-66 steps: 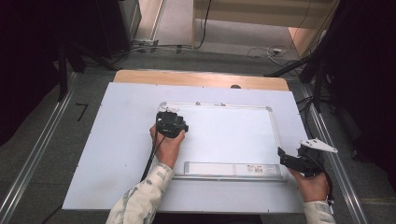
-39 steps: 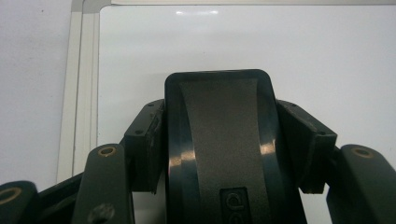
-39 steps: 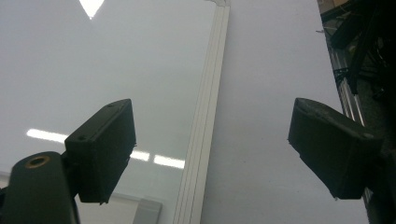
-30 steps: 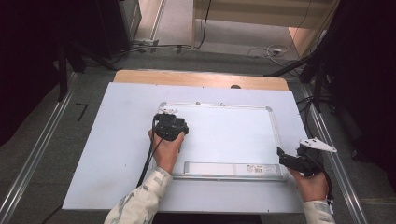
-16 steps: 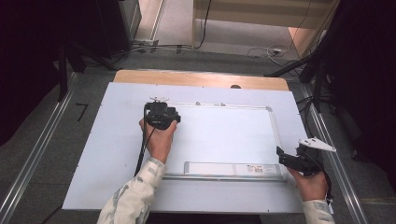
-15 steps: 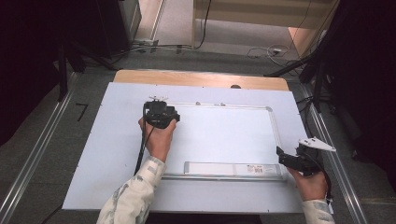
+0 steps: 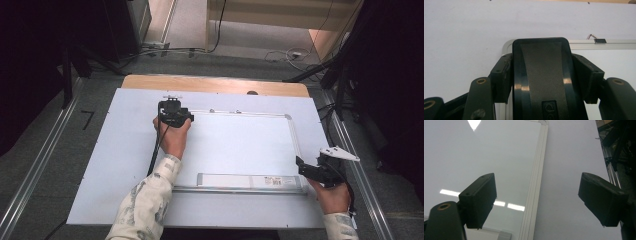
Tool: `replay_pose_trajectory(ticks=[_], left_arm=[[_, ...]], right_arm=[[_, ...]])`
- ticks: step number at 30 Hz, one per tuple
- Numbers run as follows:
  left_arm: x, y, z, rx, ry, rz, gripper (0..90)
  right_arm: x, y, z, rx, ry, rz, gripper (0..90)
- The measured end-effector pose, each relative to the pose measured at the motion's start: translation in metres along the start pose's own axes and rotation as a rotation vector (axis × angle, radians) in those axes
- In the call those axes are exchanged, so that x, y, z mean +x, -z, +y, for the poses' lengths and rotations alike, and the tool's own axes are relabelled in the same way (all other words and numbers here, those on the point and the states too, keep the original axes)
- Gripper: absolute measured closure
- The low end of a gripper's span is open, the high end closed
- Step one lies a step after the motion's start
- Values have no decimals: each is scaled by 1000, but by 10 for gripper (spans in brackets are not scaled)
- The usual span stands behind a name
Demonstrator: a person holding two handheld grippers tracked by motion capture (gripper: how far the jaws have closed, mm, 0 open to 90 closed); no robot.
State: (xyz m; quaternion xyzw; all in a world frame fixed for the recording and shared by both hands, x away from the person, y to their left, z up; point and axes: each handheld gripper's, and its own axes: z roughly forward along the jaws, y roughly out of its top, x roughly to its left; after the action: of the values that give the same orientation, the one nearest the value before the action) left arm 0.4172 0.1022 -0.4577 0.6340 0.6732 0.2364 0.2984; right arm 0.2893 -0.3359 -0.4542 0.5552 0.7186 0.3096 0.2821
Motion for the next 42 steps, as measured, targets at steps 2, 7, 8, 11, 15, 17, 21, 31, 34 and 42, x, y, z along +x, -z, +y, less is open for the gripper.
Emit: replay_pose_trajectory(ticks=[2,7,8,11,15,17,21,31,34,42], left_arm=[[0,-5,2,1,-1,3,398],[2,-14,4,9,9,7,397],[3,-15,3,13,7,10,398],[3,-21,1,27,6,19,398],[0,-31,-5,43,1,20,398],[-4,-32,-7,27,-29,42,397],[-4,-33,-7,20,-31,43,396],[1,-22,-9,-16,-25,12,292],[2,-9,-11,-39,-18,-22,284],[9,35,-31,-77,-34,-82,236]], right_arm=[[0,1,0,-1,-3,0,136],[-1,1,-1,-4,-3,0,136],[-2,0,-1,-3,-4,0,136],[-2,0,0,-3,-5,1,136],[-1,1,0,-4,-3,1,136],[-2,1,-1,-4,-3,1,136],[-2,1,-1,-1,-8,0,136],[-2,2,-1,-3,-7,1,136],[-1,2,-1,-3,-4,-2,136],[-1,3,-1,-3,-5,-4,136]])
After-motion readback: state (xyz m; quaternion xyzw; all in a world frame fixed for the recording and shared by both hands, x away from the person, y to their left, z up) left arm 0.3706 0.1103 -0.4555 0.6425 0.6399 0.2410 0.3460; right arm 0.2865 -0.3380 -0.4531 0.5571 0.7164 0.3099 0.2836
